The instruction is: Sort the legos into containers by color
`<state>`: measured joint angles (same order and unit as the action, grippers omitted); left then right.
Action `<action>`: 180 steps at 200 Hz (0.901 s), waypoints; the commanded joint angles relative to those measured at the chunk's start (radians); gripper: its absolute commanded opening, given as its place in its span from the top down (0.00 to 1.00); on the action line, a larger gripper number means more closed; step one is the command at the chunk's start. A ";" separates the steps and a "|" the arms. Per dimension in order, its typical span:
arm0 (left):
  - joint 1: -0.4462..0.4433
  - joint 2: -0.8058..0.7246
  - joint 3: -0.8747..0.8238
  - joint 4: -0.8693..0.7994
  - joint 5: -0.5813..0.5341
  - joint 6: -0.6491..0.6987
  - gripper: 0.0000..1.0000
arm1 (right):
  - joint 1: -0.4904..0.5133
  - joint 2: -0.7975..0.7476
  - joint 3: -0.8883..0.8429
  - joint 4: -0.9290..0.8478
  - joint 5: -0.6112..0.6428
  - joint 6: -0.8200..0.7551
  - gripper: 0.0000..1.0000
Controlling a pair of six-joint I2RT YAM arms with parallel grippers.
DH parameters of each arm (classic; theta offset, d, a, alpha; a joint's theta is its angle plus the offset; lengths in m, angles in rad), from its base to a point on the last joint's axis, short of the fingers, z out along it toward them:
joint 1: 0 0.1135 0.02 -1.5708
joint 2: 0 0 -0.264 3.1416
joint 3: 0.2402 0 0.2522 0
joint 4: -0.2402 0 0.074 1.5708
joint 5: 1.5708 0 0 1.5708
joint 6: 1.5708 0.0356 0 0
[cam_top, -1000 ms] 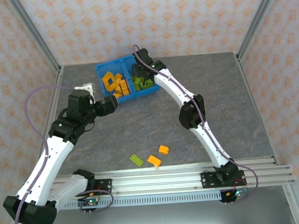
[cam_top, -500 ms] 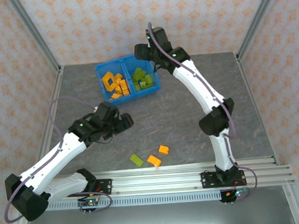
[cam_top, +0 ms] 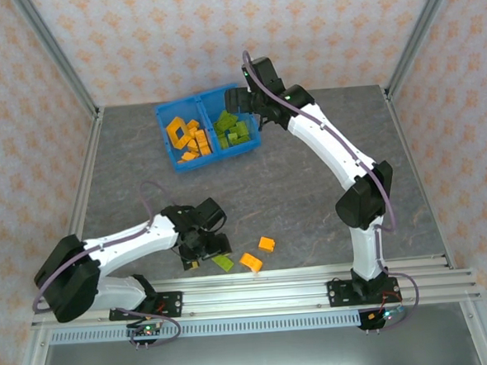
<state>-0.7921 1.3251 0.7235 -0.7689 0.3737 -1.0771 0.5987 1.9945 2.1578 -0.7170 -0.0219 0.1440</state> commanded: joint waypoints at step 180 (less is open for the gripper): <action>0.020 0.116 0.269 0.006 -0.196 0.150 0.78 | -0.003 -0.128 -0.108 -0.029 0.103 -0.056 0.09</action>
<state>-0.7959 1.4822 0.8528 -0.6949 0.3359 -1.0241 0.5987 1.9598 2.0838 -0.7261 0.0433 0.0990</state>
